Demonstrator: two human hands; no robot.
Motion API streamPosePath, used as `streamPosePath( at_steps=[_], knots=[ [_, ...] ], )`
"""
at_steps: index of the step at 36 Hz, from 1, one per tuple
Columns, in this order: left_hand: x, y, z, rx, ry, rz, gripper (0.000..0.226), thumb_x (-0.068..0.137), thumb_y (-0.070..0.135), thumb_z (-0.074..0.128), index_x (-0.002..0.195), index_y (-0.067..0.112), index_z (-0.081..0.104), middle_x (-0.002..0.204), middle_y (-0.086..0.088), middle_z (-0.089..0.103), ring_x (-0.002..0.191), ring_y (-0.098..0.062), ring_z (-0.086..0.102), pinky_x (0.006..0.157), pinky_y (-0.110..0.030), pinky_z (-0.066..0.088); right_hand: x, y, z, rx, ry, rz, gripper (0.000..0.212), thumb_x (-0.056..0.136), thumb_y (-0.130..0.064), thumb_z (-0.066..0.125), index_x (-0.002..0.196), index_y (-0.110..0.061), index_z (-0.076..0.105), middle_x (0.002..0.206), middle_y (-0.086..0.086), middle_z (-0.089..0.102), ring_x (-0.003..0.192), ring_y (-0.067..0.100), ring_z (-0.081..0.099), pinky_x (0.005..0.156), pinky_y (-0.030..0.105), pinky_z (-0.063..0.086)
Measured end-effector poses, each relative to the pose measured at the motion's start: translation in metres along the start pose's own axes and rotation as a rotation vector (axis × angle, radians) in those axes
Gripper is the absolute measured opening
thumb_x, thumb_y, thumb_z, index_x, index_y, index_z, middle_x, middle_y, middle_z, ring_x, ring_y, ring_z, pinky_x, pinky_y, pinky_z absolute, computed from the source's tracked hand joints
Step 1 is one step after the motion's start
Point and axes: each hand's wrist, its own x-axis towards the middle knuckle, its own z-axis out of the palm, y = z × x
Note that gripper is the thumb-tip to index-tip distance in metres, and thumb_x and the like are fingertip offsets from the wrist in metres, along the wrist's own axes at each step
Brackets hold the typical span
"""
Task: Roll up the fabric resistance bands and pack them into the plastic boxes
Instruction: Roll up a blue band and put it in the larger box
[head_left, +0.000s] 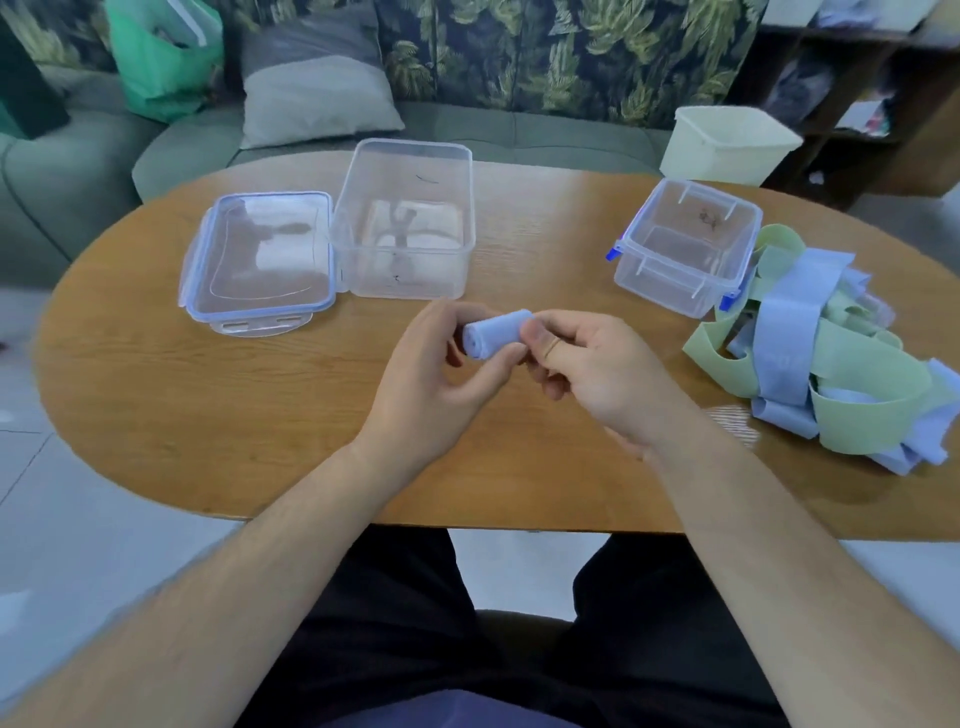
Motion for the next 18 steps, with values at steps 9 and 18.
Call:
streamPosePath(
  at_steps=[9, 18],
  knots=[
    [0.011, -0.018, -0.027, 0.147, -0.022, 0.011, 0.027, 0.090, 0.039, 0.068, 0.107, 0.018, 0.069, 0.094, 0.014, 0.062, 0.090, 0.003, 0.050, 0.079, -0.012, 0.036, 0.026, -0.008, 0.016, -0.038, 0.049, -0.079, 0.008, 0.092, -0.016, 0.073, 0.098, -0.020, 0.075, 0.069, -0.015, 0.066, 0.059, -0.002, 0.053, 0.061, 0.012, 0.041],
    [0.019, -0.049, -0.034, 0.480, -0.029, 0.178, 0.035, 0.101, 0.033, 0.049, 0.111, 0.002, 0.062, 0.100, -0.008, 0.063, 0.091, -0.031, 0.058, 0.081, -0.045, 0.047, 0.051, -0.027, 0.039, -0.604, 0.100, -0.348, 0.011, 0.082, -0.029, 0.080, 0.088, -0.021, 0.075, 0.071, -0.012, 0.051, 0.064, 0.000, 0.047, 0.060, 0.014, 0.033]
  ],
)
